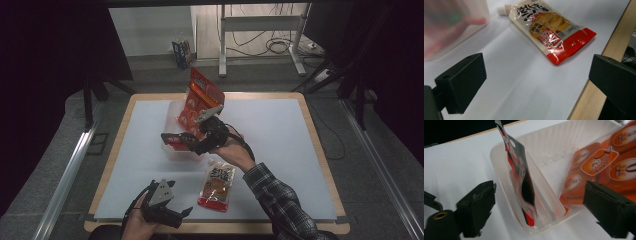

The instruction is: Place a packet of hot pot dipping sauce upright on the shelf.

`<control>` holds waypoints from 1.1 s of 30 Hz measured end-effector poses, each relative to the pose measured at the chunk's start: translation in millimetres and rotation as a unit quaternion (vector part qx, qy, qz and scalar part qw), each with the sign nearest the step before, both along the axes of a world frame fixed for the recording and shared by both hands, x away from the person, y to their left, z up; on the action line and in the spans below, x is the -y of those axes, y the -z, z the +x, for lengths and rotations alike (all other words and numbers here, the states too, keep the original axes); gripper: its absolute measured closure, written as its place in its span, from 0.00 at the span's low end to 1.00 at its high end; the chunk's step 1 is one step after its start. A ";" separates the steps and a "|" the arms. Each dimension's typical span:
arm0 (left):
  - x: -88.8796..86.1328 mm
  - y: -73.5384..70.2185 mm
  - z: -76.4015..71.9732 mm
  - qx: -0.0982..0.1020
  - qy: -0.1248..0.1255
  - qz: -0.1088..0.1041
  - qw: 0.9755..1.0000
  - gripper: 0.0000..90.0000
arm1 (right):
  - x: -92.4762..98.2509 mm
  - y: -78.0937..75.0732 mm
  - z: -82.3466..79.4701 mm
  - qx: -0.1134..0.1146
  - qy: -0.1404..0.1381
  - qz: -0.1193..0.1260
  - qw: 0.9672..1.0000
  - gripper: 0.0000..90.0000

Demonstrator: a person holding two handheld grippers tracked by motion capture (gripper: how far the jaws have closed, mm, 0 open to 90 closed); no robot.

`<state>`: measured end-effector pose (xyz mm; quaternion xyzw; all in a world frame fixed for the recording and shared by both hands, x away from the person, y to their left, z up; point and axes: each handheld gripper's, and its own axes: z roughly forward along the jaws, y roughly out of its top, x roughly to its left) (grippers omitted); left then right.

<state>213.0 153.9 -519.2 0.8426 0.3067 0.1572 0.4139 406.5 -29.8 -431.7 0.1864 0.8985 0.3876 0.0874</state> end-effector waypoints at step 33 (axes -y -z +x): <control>13.0 0.5 4.7 -0.020 0.017 -0.009 1.000 0.18 | 75.4 42.4 -41.8 -0.019 0.040 0.010 0.999 0.03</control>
